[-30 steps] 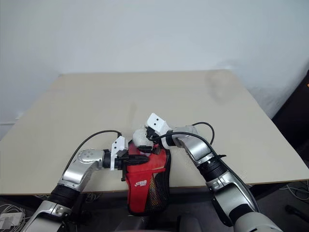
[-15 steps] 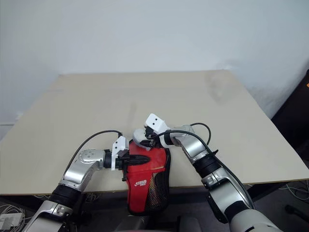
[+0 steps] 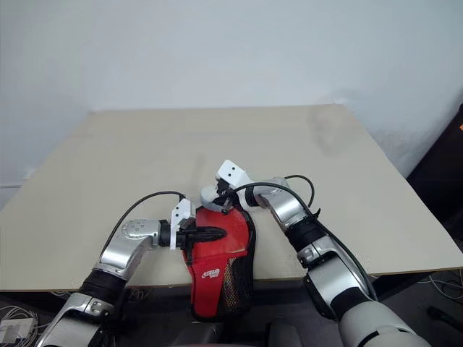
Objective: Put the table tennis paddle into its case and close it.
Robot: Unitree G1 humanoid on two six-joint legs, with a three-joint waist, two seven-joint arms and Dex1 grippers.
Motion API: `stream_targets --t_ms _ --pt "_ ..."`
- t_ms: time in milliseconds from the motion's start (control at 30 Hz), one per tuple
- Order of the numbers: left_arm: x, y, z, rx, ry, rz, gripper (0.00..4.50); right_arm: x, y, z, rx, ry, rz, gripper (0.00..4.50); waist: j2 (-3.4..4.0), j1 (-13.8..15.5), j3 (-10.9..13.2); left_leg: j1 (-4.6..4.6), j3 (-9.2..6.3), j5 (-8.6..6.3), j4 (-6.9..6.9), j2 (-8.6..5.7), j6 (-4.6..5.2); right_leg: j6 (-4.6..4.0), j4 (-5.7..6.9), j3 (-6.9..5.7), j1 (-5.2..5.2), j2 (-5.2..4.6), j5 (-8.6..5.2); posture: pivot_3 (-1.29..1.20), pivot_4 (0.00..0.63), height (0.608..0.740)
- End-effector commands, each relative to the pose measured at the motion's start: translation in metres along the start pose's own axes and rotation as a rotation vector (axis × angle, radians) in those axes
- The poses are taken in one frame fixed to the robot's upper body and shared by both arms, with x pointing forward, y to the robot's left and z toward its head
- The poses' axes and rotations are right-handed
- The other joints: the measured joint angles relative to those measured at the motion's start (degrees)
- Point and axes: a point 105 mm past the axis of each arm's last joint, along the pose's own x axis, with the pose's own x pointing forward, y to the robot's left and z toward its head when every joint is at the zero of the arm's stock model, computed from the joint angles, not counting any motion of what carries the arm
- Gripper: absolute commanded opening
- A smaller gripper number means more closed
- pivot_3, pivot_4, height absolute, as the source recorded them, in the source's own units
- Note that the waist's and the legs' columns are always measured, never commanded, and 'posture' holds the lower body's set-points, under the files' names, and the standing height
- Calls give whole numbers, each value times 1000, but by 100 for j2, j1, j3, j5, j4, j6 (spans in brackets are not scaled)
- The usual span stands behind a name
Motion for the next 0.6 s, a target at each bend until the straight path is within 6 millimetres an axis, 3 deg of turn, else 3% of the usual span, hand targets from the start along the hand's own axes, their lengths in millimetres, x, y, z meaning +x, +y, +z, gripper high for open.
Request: stream_targets --t_ms 33,600 --pt "1 8 8 30 -10 28 0 -3 -10 18 -45 -43 -32 328 0 -4 0 0 0 1 0 -1 -2 0 0 0 0 0 1 0 0 707" --pt "6 10 -12 0 56 40 0 -3 -36 -1 -47 20 -129 328 13 -11 -8 9 -2 6 -3 -2 -8 -6 4 0 4 2 7 0 0 707"
